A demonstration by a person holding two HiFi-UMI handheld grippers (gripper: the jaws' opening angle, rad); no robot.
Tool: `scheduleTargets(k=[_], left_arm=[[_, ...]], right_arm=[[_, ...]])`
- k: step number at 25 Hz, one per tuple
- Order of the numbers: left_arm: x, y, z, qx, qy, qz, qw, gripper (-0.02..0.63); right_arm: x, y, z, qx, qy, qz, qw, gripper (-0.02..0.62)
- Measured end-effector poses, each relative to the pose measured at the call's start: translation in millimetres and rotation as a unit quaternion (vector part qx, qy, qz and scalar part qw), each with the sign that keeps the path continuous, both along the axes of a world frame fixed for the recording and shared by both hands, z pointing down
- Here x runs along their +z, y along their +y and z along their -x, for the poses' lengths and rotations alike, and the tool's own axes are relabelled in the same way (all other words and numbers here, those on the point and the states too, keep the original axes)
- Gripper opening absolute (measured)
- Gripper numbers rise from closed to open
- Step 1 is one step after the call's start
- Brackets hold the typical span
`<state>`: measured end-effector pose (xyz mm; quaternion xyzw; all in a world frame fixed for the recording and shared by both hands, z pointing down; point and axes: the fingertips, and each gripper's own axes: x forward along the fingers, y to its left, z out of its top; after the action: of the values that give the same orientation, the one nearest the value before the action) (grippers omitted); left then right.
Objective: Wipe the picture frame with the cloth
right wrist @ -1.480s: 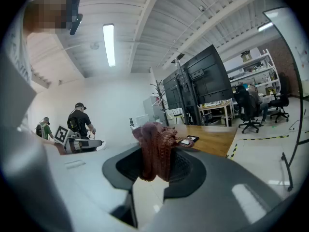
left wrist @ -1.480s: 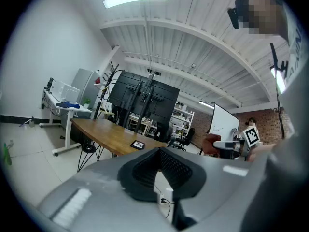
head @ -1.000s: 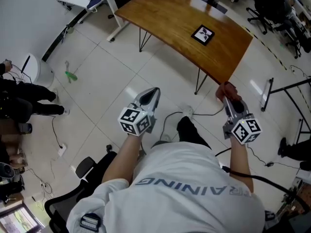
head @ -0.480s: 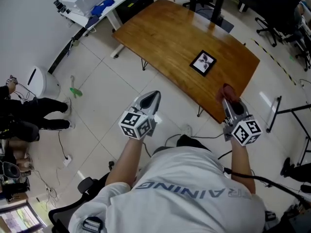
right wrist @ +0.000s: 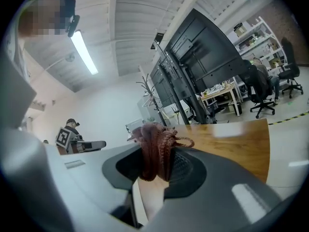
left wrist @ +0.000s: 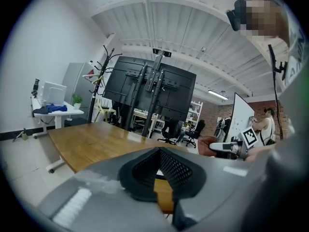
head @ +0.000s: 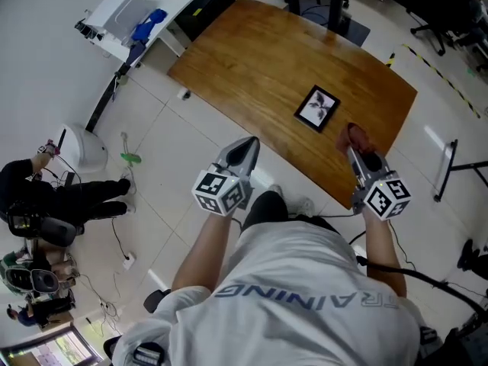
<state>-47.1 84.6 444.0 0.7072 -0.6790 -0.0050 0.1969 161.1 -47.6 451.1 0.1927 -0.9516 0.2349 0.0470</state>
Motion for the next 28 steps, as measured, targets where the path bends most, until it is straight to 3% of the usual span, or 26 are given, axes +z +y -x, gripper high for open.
scheduleTargets(k=[7,12,17,23,28], left_arm=[[2,-83,13,0.075,0.006,-0.009,0.9971,0.006],[24,-138,27,0.151,0.008,0.008,0.9885,0.006],[44,-178,62,0.165,-0.007,0.029,0.9859,0.006],[71,-200,61,0.240,0.007,0.059,0.9689,0.006],[103,-193,25,0.310,0.004,0.100,0.9454,0.006]], right_arm=[[-3,-41,1,0.063,0.013,-0.001,0.998,0.115],[4,-69,25,0.122,0.023,0.010,0.992,0.115],[-1,-94,62,0.171,0.036,0.009,0.985,0.115],[8,-99,63,0.234,0.044,0.035,0.970,0.115],[30,-105,74,0.223,0.037,0.069,0.972,0.115]])
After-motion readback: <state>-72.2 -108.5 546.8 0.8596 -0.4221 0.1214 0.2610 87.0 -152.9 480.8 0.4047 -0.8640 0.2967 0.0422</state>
